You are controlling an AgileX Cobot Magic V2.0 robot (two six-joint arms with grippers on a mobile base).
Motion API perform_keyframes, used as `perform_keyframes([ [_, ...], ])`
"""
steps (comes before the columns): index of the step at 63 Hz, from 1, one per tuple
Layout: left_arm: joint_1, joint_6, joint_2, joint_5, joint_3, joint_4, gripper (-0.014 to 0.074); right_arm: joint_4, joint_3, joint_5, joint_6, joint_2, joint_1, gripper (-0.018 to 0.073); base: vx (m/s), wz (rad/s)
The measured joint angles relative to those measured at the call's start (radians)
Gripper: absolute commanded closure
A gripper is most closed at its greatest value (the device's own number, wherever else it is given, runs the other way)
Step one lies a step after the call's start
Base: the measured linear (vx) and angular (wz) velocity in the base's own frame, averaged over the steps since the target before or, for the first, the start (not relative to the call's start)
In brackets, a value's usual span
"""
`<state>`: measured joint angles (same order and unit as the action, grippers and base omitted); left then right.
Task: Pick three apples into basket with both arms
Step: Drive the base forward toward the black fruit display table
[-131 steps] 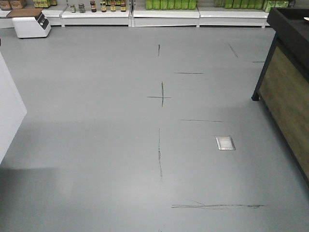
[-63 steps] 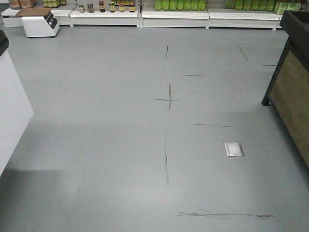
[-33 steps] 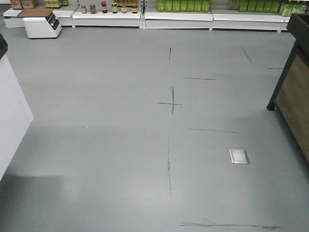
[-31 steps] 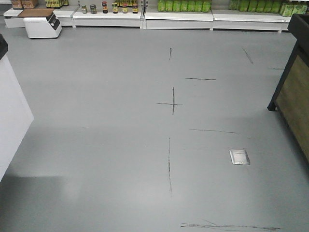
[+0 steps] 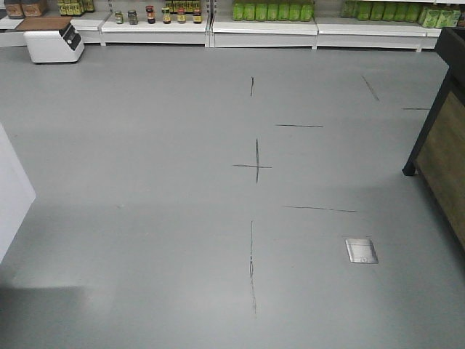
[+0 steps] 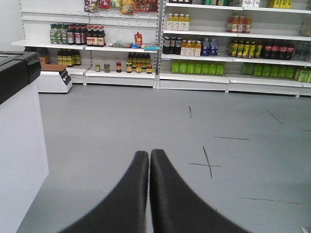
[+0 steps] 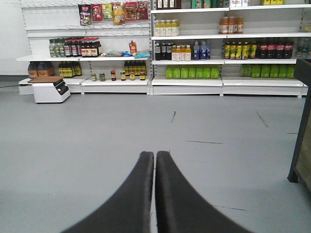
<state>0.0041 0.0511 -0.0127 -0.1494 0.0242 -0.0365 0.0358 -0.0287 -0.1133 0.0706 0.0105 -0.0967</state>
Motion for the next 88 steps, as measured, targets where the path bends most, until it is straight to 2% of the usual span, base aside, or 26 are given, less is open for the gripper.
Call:
perform_keyframes([
  [54, 0.0, 0.0, 0.0, 0.0, 0.0, 0.0, 0.0603, 0.0, 0.0, 0.0, 0.0, 0.0, 0.0, 0.0561, 0.23, -0.07],
  [88, 0.0, 0.0, 0.0, 0.0, 0.0, 0.0, 0.0603, 0.0, 0.0, 0.0, 0.0, 0.0, 0.0, 0.0561, 0.22, -0.27],
])
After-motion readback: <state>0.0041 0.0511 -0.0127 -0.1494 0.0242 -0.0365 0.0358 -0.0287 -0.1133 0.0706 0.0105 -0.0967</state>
